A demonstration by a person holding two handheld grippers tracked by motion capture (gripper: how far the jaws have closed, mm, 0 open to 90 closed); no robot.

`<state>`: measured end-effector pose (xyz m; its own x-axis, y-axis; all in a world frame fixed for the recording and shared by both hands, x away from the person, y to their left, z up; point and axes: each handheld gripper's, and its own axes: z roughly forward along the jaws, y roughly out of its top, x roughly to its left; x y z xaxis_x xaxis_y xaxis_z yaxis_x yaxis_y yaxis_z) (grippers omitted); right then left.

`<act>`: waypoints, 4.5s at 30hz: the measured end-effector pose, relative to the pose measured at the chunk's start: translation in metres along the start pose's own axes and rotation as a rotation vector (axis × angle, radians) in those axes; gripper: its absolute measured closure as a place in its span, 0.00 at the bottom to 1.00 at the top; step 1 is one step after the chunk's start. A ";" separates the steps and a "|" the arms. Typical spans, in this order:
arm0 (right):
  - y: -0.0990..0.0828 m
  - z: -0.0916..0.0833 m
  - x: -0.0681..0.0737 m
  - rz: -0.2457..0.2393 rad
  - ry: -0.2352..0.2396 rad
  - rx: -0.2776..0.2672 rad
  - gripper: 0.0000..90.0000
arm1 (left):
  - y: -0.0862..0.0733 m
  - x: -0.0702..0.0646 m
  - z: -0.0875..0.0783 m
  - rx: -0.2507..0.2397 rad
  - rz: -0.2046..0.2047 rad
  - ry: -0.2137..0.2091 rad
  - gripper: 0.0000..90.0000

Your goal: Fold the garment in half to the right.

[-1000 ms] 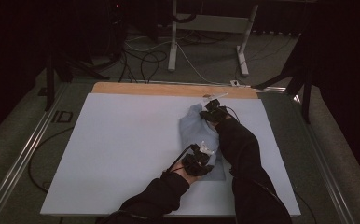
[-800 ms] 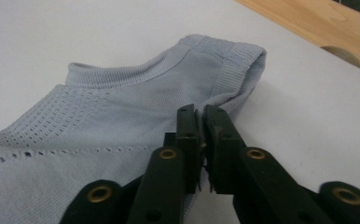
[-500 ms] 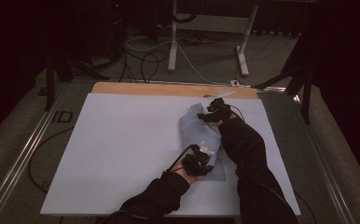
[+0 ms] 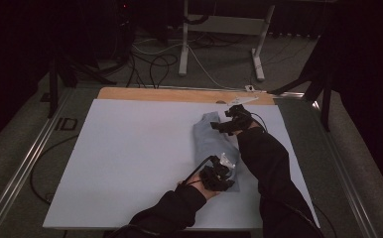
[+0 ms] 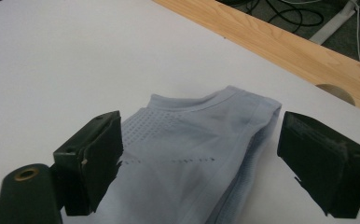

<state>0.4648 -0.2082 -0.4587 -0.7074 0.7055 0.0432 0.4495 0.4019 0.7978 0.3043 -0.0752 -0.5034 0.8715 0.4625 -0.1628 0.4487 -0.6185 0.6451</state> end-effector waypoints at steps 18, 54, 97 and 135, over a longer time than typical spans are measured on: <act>-0.011 -0.008 -0.001 0.021 -0.001 -0.005 0.15 | 0.012 -0.014 0.026 0.033 0.007 0.046 0.88; -0.006 -0.017 0.009 0.014 0.037 -0.029 0.15 | -0.006 -0.003 -0.045 -0.196 0.101 -0.160 0.50; -0.070 -0.061 0.124 -0.145 0.222 -0.059 0.64 | -0.173 0.097 -0.190 -0.507 -0.003 0.041 0.00; -0.121 -0.025 0.162 -0.245 0.262 0.133 1.00 | -0.235 0.101 -0.210 -0.555 -0.073 0.126 0.00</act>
<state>0.2822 -0.1572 -0.5337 -0.9104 0.4128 0.0271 0.3047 0.6247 0.7190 0.2452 0.2499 -0.5147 0.7966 0.5848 -0.1532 0.3061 -0.1717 0.9364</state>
